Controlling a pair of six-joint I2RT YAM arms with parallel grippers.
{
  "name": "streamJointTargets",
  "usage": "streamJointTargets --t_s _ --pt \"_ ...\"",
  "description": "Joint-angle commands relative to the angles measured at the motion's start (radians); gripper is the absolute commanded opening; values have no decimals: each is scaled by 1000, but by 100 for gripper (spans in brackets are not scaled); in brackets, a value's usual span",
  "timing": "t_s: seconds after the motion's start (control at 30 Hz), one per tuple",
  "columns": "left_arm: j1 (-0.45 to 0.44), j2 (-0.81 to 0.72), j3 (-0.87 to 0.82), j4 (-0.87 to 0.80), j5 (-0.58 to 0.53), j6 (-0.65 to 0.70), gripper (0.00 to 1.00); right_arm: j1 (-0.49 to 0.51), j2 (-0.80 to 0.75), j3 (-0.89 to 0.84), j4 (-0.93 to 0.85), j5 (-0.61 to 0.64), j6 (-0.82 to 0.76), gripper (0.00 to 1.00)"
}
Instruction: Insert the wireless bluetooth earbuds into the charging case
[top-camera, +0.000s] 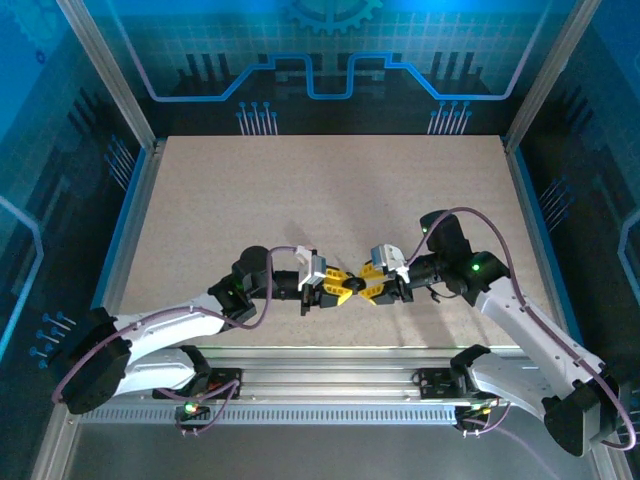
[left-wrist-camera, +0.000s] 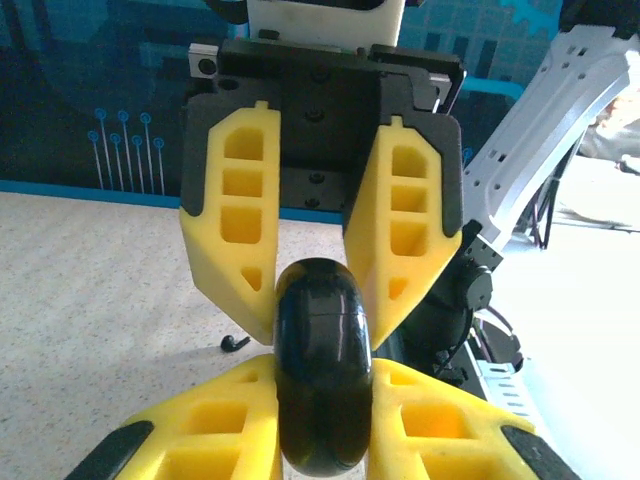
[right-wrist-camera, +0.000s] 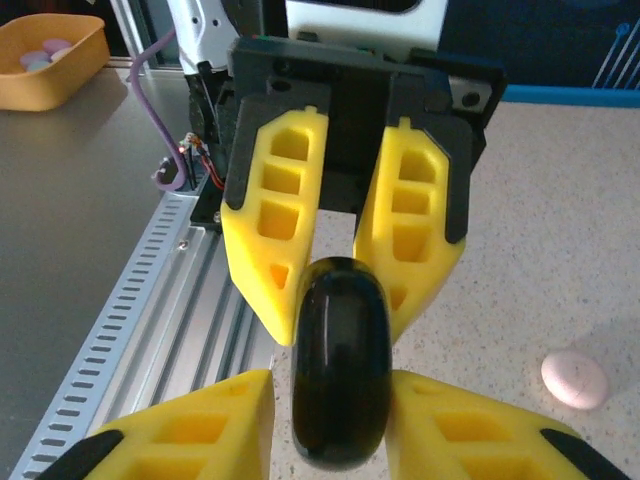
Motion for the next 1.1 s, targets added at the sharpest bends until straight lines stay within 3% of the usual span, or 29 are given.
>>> streamJointTargets --t_s 0.0,0.1,0.23,0.3,0.4,0.53,1.07 --pt "-1 18 -15 106 -10 -43 19 -1 12 2 -3 -94 -3 23" --pt "0 16 -17 103 -14 -39 21 -5 15 24 -45 -92 -39 14" --pt "0 -7 -11 8 -26 22 45 1 24 77 -137 -20 -86 13" --pt "0 -32 10 -109 -28 87 49 24 34 106 -194 64 -109 13" --pt "-1 -68 43 -289 -37 195 51 82 55 152 -279 207 -160 13" --pt "0 -97 71 -414 -43 274 53 134 90 196 -329 285 -192 13" --pt "-4 -83 79 -421 -22 275 50 186 153 246 -288 286 -181 13"
